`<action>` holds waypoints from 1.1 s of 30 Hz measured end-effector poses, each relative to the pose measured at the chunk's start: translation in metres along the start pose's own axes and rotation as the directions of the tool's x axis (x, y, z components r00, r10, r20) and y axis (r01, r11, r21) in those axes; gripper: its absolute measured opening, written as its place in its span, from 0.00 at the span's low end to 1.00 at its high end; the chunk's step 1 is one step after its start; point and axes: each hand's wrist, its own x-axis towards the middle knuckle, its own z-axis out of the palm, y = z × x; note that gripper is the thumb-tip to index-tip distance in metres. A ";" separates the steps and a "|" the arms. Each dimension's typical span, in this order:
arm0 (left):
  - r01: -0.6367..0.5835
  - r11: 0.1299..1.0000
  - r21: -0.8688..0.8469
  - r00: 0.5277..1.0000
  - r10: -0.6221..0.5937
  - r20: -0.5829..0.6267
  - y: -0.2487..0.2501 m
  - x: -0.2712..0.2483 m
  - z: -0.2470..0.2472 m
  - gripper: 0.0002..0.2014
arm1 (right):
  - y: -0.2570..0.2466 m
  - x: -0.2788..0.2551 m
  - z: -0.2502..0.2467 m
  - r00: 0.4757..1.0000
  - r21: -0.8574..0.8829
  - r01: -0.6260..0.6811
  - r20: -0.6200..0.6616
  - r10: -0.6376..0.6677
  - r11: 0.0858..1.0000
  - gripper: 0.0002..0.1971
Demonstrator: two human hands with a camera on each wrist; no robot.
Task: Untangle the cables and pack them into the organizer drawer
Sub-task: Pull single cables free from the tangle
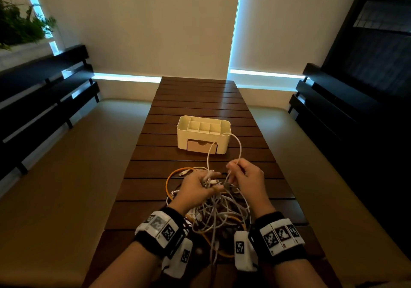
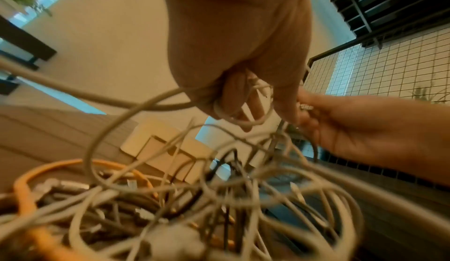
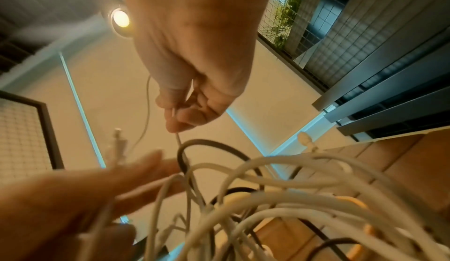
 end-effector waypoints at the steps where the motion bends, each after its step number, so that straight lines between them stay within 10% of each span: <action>1: -0.003 1.000 -0.029 1.000 0.003 -0.011 0.001 0.000 0.008 0.11 | -0.007 0.000 0.001 1.000 0.057 0.022 -0.005 -0.021 0.998 0.08; 7: 0.042 0.988 -0.146 0.999 -0.045 -0.014 0.005 0.002 0.018 0.11 | -0.018 -0.002 0.000 0.996 0.352 0.008 -0.081 0.022 0.936 0.06; 11: 0.011 0.989 -0.147 0.990 -0.031 -0.136 0.010 0.003 0.013 0.10 | 0.004 -0.003 0.005 0.979 0.157 -0.167 0.140 0.146 0.973 0.13; 16: 0.015 0.841 -0.540 0.967 -0.150 -0.207 0.027 0.006 0.000 0.08 | 0.029 -0.021 0.014 0.899 -0.044 -0.179 0.397 0.182 0.983 0.02; 23: -0.127 0.654 -0.745 0.953 -0.128 -0.276 0.049 0.001 -0.017 0.08 | 0.046 -0.020 0.013 0.923 -0.416 -0.123 0.285 0.257 0.901 0.06; 28: -0.130 0.663 -0.738 0.966 -0.084 -0.246 0.056 -0.001 -0.014 0.09 | 0.029 -0.017 0.019 0.976 -0.186 0.034 0.219 0.008 0.982 0.07; 33: -0.080 0.687 -0.723 0.966 -0.126 -0.227 0.042 0.002 -0.016 0.11 | 0.020 -0.012 0.006 0.923 -0.230 0.005 0.375 0.084 0.973 0.09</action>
